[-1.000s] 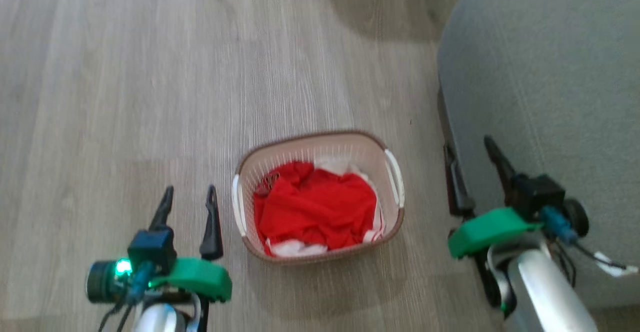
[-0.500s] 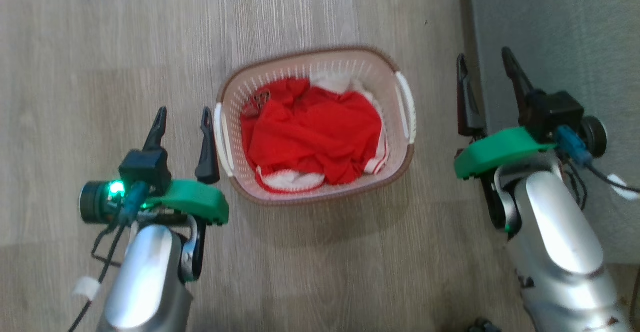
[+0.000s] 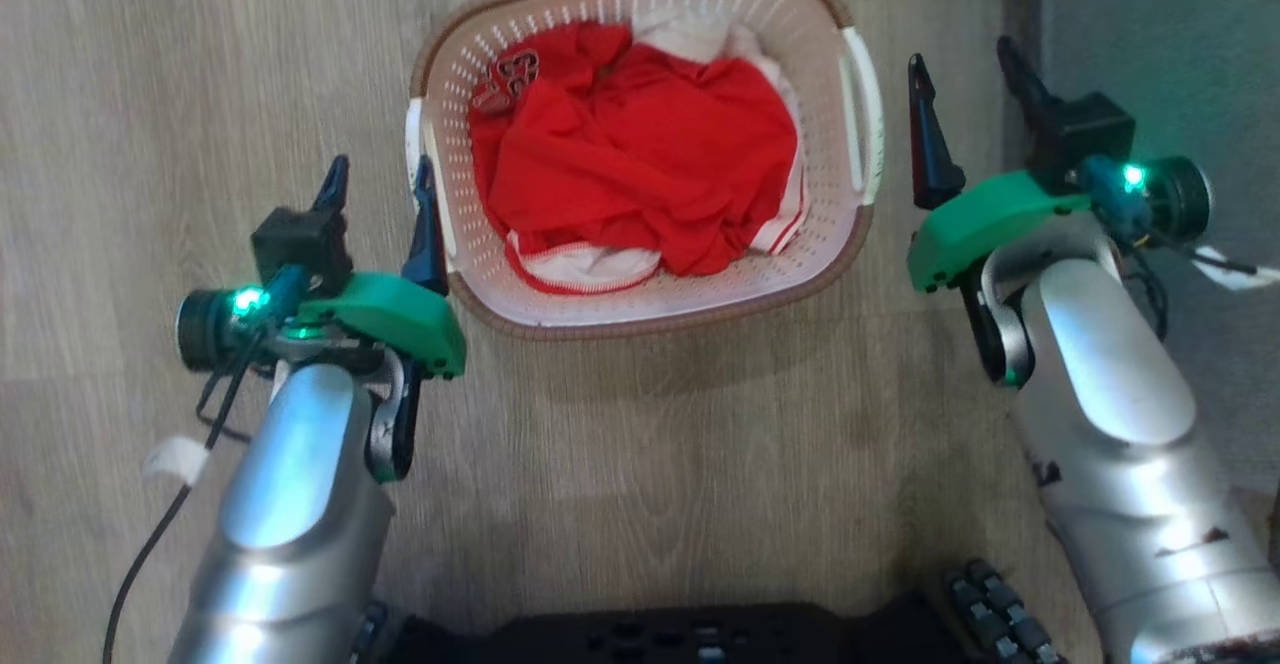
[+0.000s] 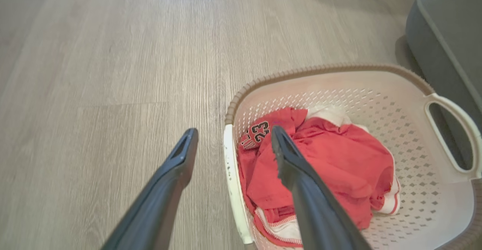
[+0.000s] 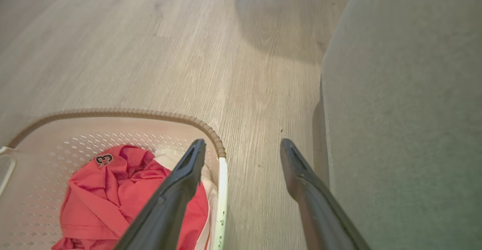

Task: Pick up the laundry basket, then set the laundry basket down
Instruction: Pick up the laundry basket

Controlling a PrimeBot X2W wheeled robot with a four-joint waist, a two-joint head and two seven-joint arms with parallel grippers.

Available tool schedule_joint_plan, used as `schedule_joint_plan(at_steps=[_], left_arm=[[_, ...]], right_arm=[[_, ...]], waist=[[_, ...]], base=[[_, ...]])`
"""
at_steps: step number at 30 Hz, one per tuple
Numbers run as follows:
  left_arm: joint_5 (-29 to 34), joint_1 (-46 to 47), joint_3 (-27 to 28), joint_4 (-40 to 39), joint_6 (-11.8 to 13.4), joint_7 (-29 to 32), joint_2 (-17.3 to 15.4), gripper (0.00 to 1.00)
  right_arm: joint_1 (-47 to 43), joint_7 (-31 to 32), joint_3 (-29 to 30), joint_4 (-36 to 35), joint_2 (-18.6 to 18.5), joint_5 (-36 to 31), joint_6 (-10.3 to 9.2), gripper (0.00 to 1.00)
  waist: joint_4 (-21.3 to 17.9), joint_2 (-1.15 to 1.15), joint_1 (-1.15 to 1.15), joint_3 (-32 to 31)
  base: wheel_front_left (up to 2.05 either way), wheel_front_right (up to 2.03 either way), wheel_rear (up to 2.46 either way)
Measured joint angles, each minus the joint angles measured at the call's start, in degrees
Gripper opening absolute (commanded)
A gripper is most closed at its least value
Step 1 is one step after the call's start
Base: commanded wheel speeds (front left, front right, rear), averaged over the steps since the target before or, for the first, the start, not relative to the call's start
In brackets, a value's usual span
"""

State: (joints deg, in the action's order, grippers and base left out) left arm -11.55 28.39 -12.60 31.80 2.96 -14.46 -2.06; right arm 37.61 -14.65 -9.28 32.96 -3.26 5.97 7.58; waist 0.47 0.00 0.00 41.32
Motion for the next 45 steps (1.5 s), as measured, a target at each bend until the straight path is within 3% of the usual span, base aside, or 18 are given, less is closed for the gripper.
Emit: schedule_joint_plan(at_steps=[7,22,33,44,45], left_arm=[[-2.5,4.5,-3.1,5.2,0.0,0.0,0.2,1.00],[-7.2,14.2,-7.6,15.5,0.6,-0.1,0.4,1.00],[-10.8,19.9,-11.0,20.9,1.2,-0.1,0.5,1.00],[-13.2,20.2,-14.0,21.2,1.7,-0.1,0.5,1.00],[-13.5,20.3,-14.5,21.2,1.7,-0.1,0.5,1.00]], right_arm=[[4.2,0.0,0.2,5.2,-0.2,-0.4,0.00,1.00],[9.5,0.0,0.2,9.2,-0.4,-0.5,0.00,1.00],[13.1,0.0,-0.3,13.6,-0.6,-0.3,0.00,1.00],[15.3,0.0,-2.3,18.1,-0.6,1.1,0.00,1.00],[15.3,0.0,-2.5,18.5,-0.6,1.3,0.00,0.94]], waist=[[1.0,0.00,0.00,4.6],[2.0,0.00,0.00,12.4],[2.8,0.00,0.00,15.3],[3.3,0.00,-0.01,15.6],[3.4,0.00,0.00,15.5]], base=[[0.00,0.00,0.00],[0.00,0.00,0.00],[0.00,0.00,0.00],[0.00,0.00,0.00],[0.00,0.00,0.00]])
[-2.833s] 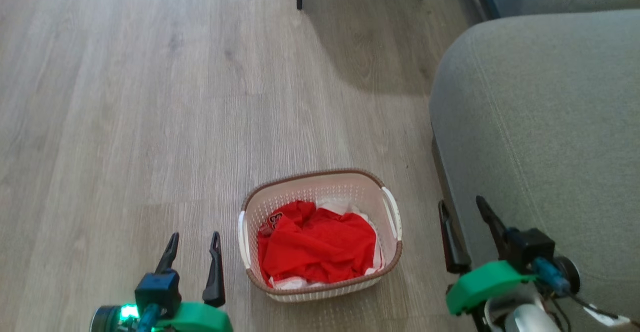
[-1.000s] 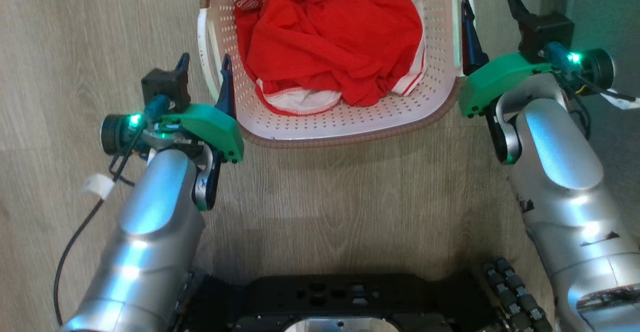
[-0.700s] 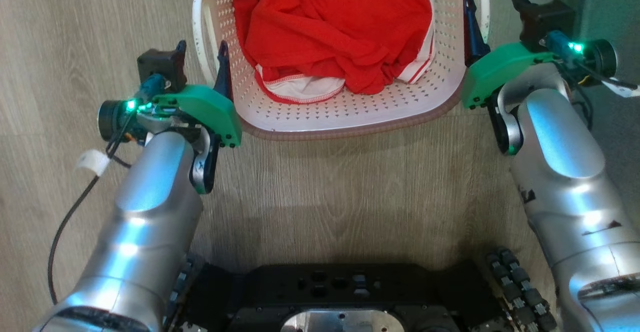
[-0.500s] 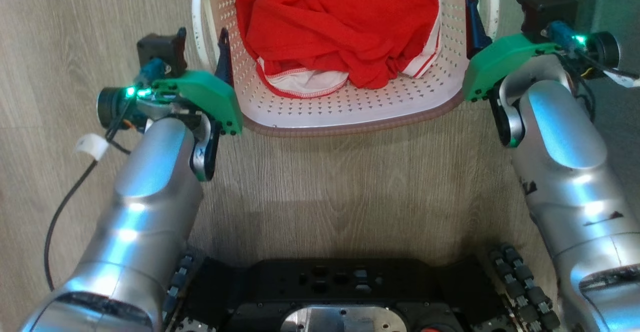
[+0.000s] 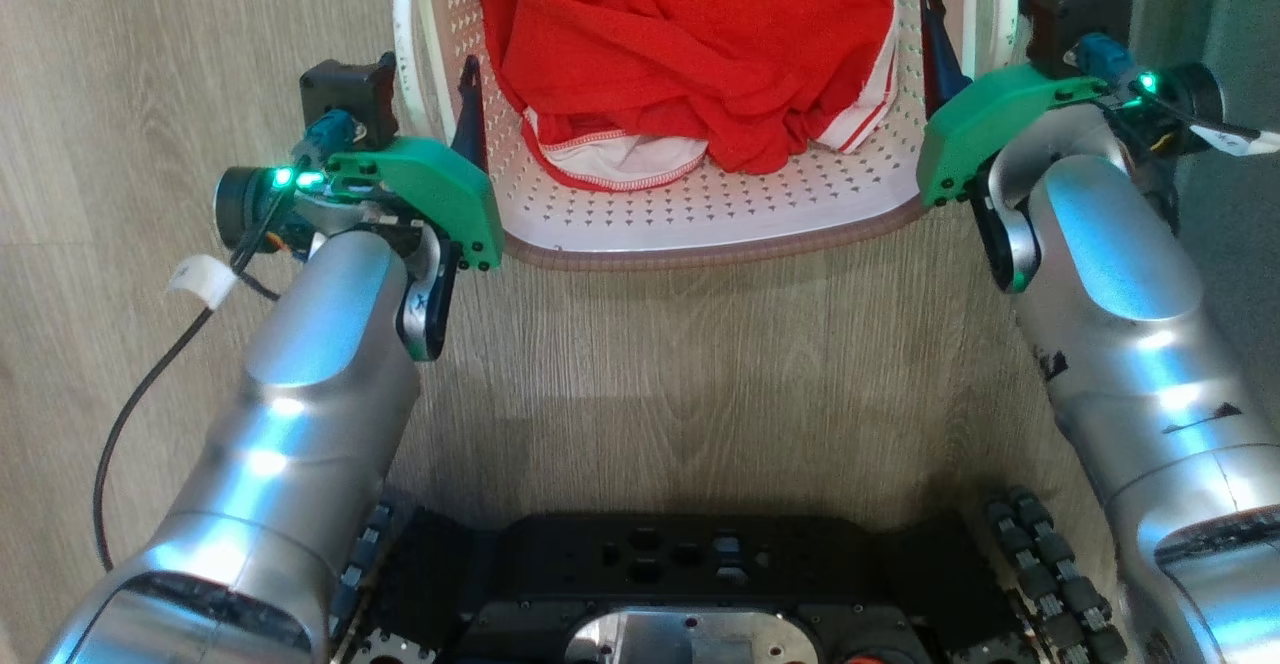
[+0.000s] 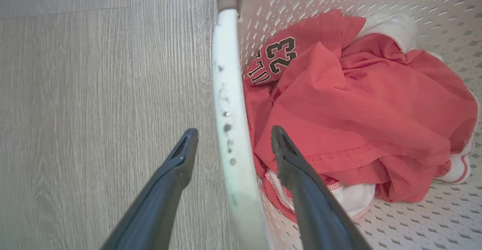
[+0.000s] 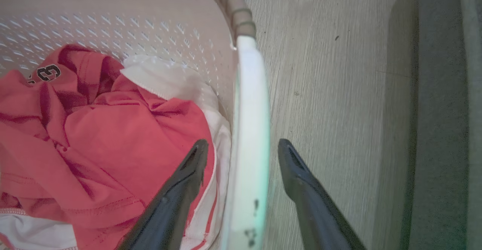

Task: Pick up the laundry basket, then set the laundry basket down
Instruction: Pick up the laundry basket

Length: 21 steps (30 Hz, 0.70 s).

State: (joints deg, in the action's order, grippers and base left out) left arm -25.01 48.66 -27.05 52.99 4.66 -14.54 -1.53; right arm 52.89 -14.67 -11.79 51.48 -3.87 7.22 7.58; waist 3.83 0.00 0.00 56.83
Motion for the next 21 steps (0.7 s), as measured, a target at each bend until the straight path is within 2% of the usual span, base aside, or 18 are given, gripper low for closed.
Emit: schedule_joint_plan(at_steps=[1,3,4,5,7,8,9,10,11,21], left_arm=[[-0.2,0.0,-0.3,0.0,0.0,0.0,0.0,0.93],[-0.5,0.1,-0.6,0.2,0.3,0.0,0.0,0.74],[-0.7,0.2,-0.8,0.4,0.4,0.0,0.0,0.64],[-0.8,0.3,-1.1,0.6,0.4,0.0,0.0,0.49],[-0.9,0.9,-1.9,1.1,0.4,0.0,0.0,0.38],[-0.9,1.0,-2.1,1.2,0.5,0.0,0.0,0.27],[-0.9,1.1,-2.3,1.3,0.5,0.0,0.0,0.06],[-1.0,1.1,-2.5,1.4,0.5,-0.1,0.1,0.00],[-1.5,1.1,-2.6,1.5,0.6,-0.2,0.2,0.00],[-2.4,1.0,-4.0,2.5,1.2,-0.2,0.1,0.00]], right_arm=[[0.0,0.0,-0.3,0.4,0.0,0.1,0.00,0.82],[0.1,0.0,-0.9,1.4,0.0,0.8,0.00,0.68],[0.3,0.0,-1.1,1.7,0.0,1.1,0.00,0.55],[0.5,0.0,-1.3,2.0,0.0,1.3,0.00,0.49],[1.2,0.0,-1.6,2.5,0.0,1.7,0.00,0.42],[1.5,0.0,-1.8,2.8,0.0,2.0,0.00,0.37],[1.8,0.0,-2.0,3.2,0.0,2.1,0.00,0.28],[2.0,0.0,-2.3,3.3,0.0,2.2,0.00,0.15],[2.0,0.0,-2.7,3.5,0.0,2.4,0.00,0.00],[2.0,0.0,-4.9,6.5,0.0,5.9,0.00,0.00]], waist=[[0.0,0.00,0.00,0.0],[0.0,0.00,0.00,-0.1],[0.0,0.00,0.00,-0.1],[0.0,0.00,0.00,-0.1],[-0.1,0.00,0.00,-0.1],[-0.1,0.00,0.00,-0.1],[-0.1,0.00,0.00,-0.2],[-0.1,0.00,0.00,-0.2],[-0.1,0.00,0.00,-0.3],[-0.3,0.01,0.00,-1.8]], base=[[0.00,0.00,0.00],[0.00,0.00,0.00],[0.00,0.00,0.00],[0.00,0.00,0.00],[0.00,0.00,0.00],[0.00,0.00,0.00],[0.00,0.00,0.00],[0.00,0.00,0.00],[0.00,0.00,0.00],[0.00,0.00,0.00]])
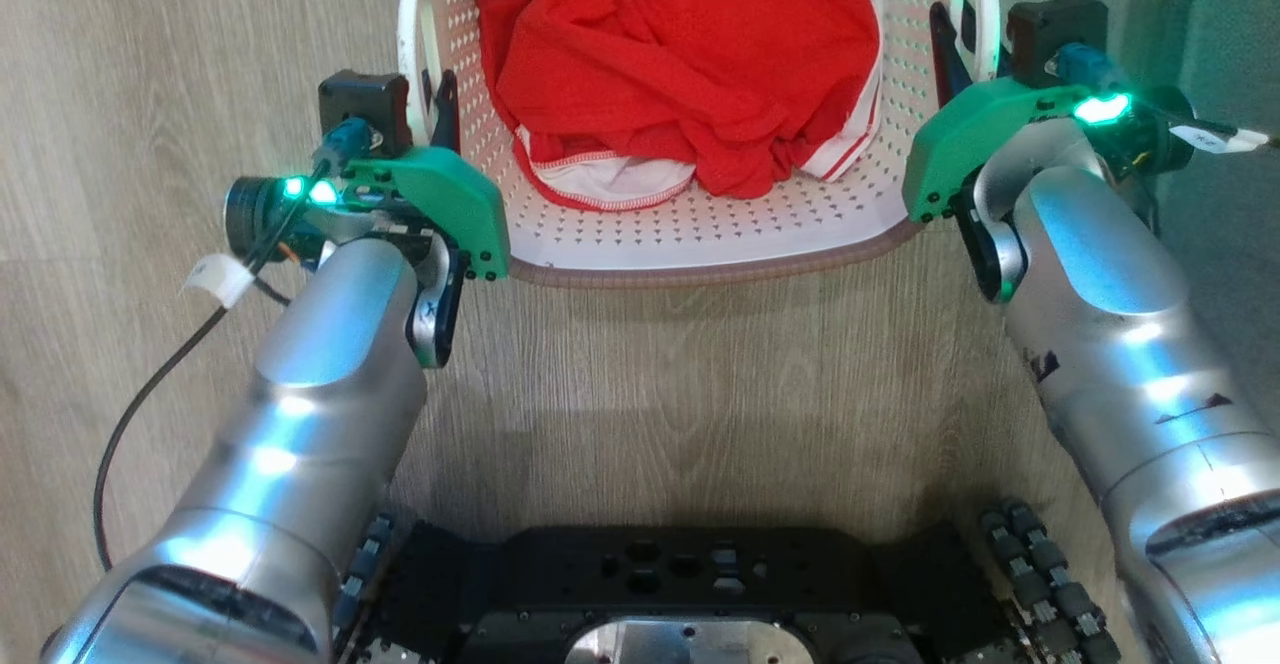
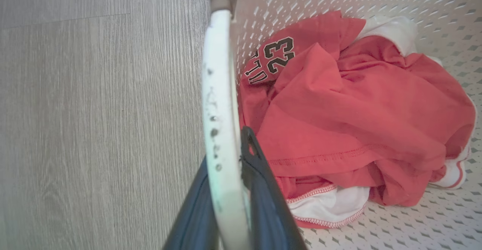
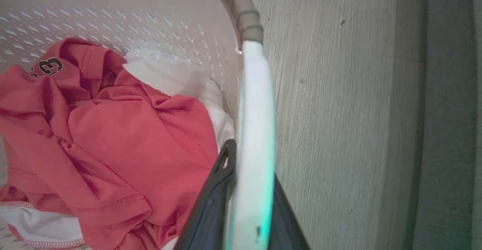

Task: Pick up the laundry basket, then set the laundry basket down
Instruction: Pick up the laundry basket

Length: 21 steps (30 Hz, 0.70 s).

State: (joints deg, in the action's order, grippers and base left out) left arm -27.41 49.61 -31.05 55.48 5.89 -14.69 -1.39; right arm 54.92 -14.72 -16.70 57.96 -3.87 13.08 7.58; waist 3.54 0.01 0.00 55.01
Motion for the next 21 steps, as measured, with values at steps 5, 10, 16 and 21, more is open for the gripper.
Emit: schedule_joint_plan(at_steps=[5,10,16,21], left_arm=[[-0.1,-0.4,-0.2,0.8,0.0,0.0,0.0,0.00],[-1.1,-1.7,-1.5,1.8,0.0,0.0,0.0,0.00],[-2.1,-4.0,-3.3,4.4,-0.9,0.0,0.1,0.00],[-4.2,-5.3,-5.3,7.5,-2.1,0.0,0.2,0.00]], right_arm=[[-0.1,0.0,-1.5,0.9,0.0,1.9,0.00,0.00],[-0.8,0.0,-3.5,2.5,0.0,4.7,0.00,0.00],[-3.4,0.0,-6.3,5.0,0.1,8.2,0.00,0.00],[-4.8,0.1,-9.8,7.3,0.4,12.2,0.00,0.00]], waist=[[-0.3,0.00,0.00,-1.6],[-0.7,0.00,0.00,-4.6],[-1.1,0.00,0.00,-8.3],[-1.5,0.00,0.00,-12.1]], base=[[0.00,0.00,0.00],[0.00,0.00,0.00],[0.00,0.00,0.00],[0.00,0.00,0.00]])
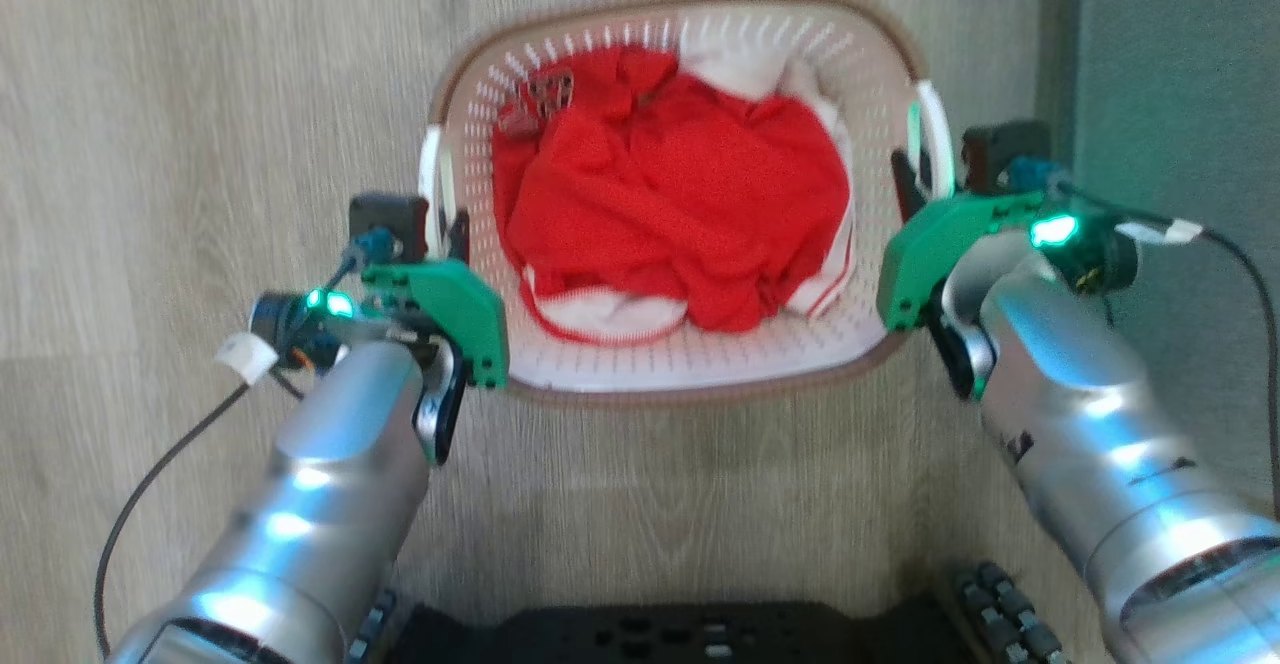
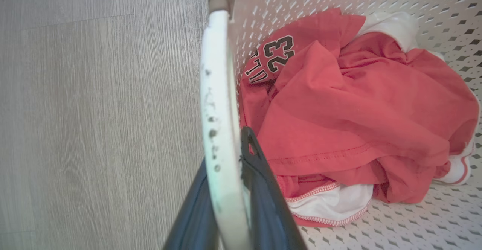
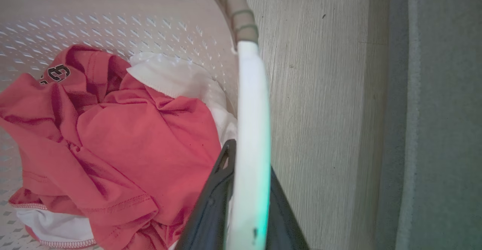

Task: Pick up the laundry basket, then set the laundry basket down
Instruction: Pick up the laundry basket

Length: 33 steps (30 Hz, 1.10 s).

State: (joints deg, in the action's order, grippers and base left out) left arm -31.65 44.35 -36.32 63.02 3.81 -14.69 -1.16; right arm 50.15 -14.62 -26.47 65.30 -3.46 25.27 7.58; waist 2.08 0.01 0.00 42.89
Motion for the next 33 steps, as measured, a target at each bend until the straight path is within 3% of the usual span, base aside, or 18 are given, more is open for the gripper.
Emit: schedule_joint_plan(at_steps=[11,33], left_arm=[[-5.2,-4.8,-4.9,4.1,-2.1,1.8,0.2,0.00],[-12.9,-18.5,-13.2,6.0,-2.8,5.9,0.1,0.00]], right_arm=[[-5.3,3.2,-6.7,2.6,0.2,7.9,0.00,0.00],[-18.9,8.5,-17.2,4.3,0.8,19.9,0.00,0.00]], waist=[[-0.5,0.00,0.00,-8.6],[-1.3,0.00,0.00,-28.9]], base=[[0.00,0.00,0.00],[0.00,0.00,0.00]])
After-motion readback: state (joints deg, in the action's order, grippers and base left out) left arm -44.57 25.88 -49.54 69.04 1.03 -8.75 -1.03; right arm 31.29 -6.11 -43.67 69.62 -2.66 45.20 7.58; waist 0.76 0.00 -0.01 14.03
